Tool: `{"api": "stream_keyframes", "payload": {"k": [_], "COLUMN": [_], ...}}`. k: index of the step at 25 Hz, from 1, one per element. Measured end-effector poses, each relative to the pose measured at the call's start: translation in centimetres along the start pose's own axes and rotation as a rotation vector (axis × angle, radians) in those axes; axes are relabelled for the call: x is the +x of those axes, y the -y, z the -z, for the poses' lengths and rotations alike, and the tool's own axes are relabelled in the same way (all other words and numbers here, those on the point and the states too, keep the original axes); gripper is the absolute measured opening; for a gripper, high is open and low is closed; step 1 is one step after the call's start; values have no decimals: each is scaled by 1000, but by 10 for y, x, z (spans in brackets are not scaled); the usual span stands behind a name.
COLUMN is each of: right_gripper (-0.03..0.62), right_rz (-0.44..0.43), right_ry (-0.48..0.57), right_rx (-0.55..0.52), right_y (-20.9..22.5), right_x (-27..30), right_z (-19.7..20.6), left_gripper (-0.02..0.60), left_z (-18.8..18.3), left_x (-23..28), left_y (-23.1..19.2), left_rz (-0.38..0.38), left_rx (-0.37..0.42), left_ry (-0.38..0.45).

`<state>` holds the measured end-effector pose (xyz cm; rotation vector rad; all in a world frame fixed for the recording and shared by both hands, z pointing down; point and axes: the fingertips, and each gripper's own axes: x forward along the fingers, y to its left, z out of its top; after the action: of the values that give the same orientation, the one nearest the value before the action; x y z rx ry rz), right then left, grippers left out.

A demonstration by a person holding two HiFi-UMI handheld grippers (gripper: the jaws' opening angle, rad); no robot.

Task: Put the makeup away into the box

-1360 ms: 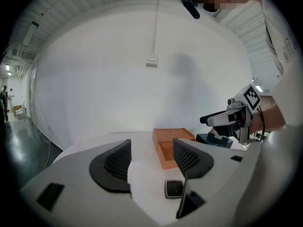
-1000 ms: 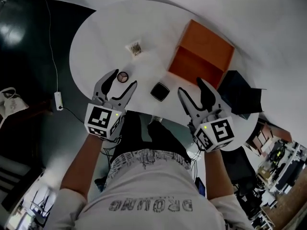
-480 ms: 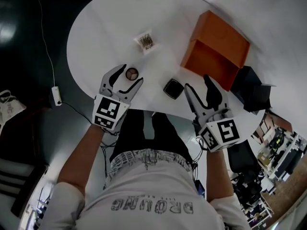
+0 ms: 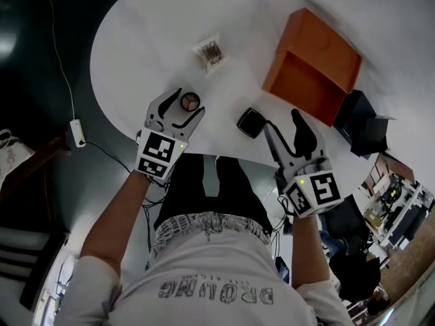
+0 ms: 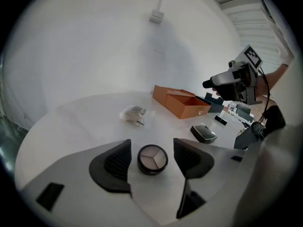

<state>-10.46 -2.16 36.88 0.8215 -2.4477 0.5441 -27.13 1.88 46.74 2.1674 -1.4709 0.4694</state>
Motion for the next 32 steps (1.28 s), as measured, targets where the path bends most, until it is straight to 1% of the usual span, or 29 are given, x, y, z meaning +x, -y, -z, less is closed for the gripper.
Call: {"api": "stream_keyframes", "payload": {"k": [7,19,25,28,32], "right_gripper": [280,281,281,280,280], "right_rz": [3,18,21,18,14], "right_ry": [-5,-2,1,1,-5], "right_rx": [13,31,39,43,42], "right_y": [-3,5,9,10,11], "right_x": [0,-5,-7,-7,-6], "right_z": [7,15,16,16,18], "left_gripper": [291,290,274,253,249], "left_z": [13,21,27,27,26], "left_x": [4,9,10,11,11], "left_y": [0,1,1,0,0], "left_rz": [-1,-29,-42,-51,-54], "left_rx": [16,75,93,99,104], "left_ry": [-51,-105,-129,-132,-132]}}
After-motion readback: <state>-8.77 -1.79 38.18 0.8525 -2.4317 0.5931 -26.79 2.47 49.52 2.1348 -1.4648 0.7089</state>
